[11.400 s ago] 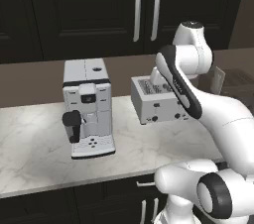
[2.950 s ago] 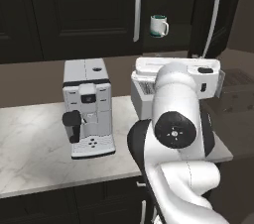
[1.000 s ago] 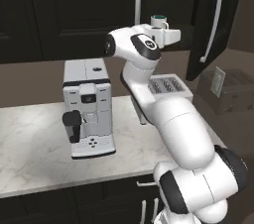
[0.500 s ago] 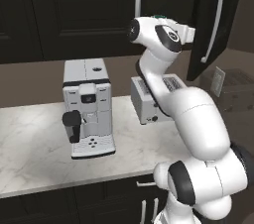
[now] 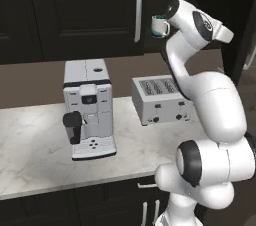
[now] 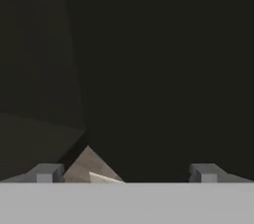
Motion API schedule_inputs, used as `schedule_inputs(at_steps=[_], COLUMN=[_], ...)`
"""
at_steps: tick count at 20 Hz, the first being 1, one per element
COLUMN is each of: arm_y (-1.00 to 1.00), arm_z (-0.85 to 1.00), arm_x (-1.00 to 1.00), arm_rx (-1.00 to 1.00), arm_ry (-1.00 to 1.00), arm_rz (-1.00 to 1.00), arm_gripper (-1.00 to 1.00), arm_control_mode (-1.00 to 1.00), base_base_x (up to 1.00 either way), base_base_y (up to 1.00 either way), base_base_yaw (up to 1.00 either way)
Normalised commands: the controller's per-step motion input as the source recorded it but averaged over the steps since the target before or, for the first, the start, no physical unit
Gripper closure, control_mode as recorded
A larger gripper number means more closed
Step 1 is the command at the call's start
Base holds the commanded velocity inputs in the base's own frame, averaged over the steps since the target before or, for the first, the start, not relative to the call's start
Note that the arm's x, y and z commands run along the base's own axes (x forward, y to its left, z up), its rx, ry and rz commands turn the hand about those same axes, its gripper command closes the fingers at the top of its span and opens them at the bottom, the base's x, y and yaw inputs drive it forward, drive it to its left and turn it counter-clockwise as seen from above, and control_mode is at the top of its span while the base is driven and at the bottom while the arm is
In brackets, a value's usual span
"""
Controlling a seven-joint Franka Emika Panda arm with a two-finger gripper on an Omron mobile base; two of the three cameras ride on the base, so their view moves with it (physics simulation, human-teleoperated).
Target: Open the cabinet directly in front. Then move the liquor and the mug to the dining counter with the jar on it.
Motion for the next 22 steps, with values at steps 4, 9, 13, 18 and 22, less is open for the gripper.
schedule_inputs(at_steps=[4,9,13,18,22], arm_y=[-1.0,-0.76,0.0,0.57,0.72], arm_z=[-0.18,-0.06,0.0,-0.83,-0.82], arm_x=[-0.03,0.01,0.0,-0.55,-0.45], arm_rx=[0.22,0.17,0.0,-0.23,-0.28], arm_ry=[-0.02,-0.06,0.0,-0.19,-0.34], arm_rz=[-0.07,0.01,0.0,0.29,0.52], arm_gripper=[-1.0,-1.0,-1.0,-1.0,-1.0], arm_control_mode=[-1.0,-1.0,-1.0,-1.0,-1.0], base_base_x=[0.0,0.0,0.0,0.0,0.0], base_base_y=[0.0,0.0,0.0,0.0,0.0], base_base_yaw=[0.0,0.0,0.0,0.0,0.0])
